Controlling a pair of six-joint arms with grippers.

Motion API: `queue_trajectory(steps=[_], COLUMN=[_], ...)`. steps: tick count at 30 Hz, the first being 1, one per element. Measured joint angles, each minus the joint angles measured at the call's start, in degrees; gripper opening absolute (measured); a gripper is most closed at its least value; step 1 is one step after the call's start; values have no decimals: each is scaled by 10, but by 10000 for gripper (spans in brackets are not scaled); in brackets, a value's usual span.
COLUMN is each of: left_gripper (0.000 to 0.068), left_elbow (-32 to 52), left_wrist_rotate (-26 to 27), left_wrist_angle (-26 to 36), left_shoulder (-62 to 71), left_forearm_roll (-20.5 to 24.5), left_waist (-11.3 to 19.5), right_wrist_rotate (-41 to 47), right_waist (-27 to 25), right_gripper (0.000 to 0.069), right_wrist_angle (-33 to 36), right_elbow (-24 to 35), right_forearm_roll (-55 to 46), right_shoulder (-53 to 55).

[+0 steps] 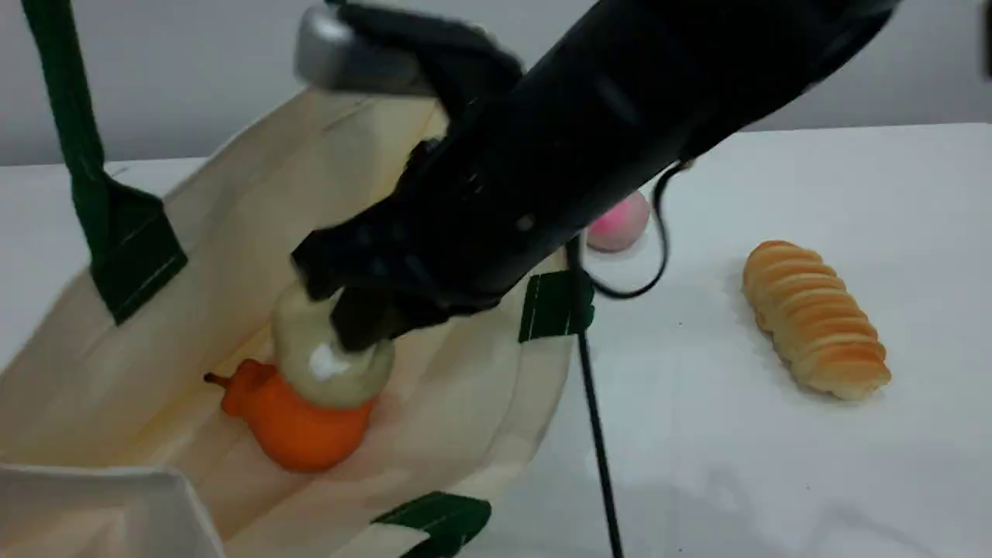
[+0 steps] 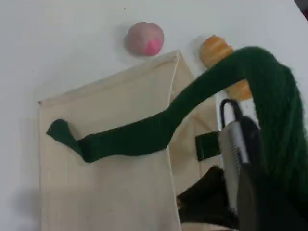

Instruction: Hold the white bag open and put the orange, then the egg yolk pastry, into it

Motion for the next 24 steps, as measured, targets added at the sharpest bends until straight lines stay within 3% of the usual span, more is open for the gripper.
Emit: queue_trajectory(steps=[9,11,19,24], left_gripper=[71,71,71,71], left_elbow=[0,0,0,0], left_wrist_rotate=[0,0,0,0], left_wrist_angle=[0,0,0,-7], left_shoulder=[0,0,0,0], left_forearm_roll=[4,4,5,7], left_waist=[0,0,0,0], right_wrist_rotate=[-4,-9,-13,-8], right_waist=[16,16,14,11], right_gripper=[96,137,416,467], right_wrist_angle=[-6,-6,1,10], right_elbow=[-23,-23,-23,-23], right_forearm_roll=[-1,-1,-1,-26], right_shoulder=[9,9,5,-20])
